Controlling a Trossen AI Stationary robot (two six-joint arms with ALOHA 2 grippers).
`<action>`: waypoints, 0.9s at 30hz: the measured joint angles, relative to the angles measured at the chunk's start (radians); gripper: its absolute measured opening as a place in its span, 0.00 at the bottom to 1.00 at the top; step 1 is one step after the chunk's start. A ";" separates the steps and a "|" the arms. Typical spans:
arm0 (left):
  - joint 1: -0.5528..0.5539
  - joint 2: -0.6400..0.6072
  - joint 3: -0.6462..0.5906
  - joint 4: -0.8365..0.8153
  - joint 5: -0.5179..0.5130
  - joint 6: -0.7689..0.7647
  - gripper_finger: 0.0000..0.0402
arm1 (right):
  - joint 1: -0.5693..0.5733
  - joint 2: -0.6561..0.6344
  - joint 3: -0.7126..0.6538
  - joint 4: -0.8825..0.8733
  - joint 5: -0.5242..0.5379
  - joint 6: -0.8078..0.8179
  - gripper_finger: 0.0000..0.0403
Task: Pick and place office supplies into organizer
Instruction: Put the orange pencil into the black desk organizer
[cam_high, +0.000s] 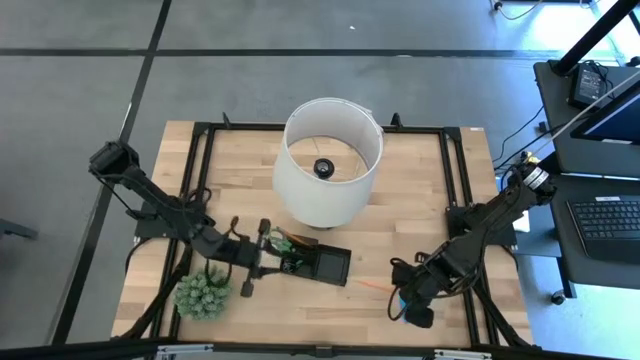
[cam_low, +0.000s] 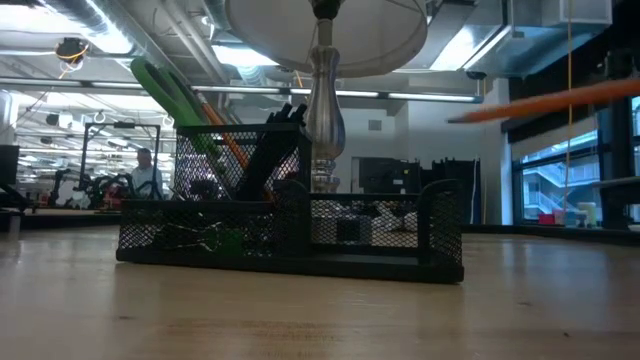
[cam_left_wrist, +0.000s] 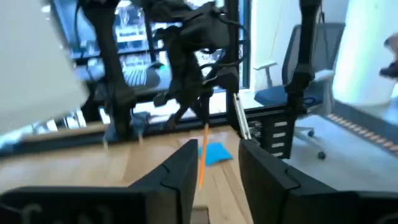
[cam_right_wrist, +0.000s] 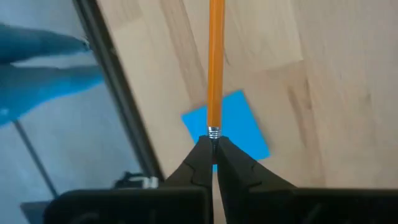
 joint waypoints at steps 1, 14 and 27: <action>0.000 0.026 0.031 -0.004 0.001 0.036 0.29 | -0.007 0.000 0.012 -0.001 0.000 0.020 0.03; -0.082 0.301 0.500 -0.587 -0.213 0.331 0.34 | -0.098 0.000 0.063 0.221 0.060 0.329 0.03; -0.096 0.319 0.548 -0.745 -0.325 0.325 0.35 | -0.131 0.000 0.063 0.534 0.236 0.334 0.03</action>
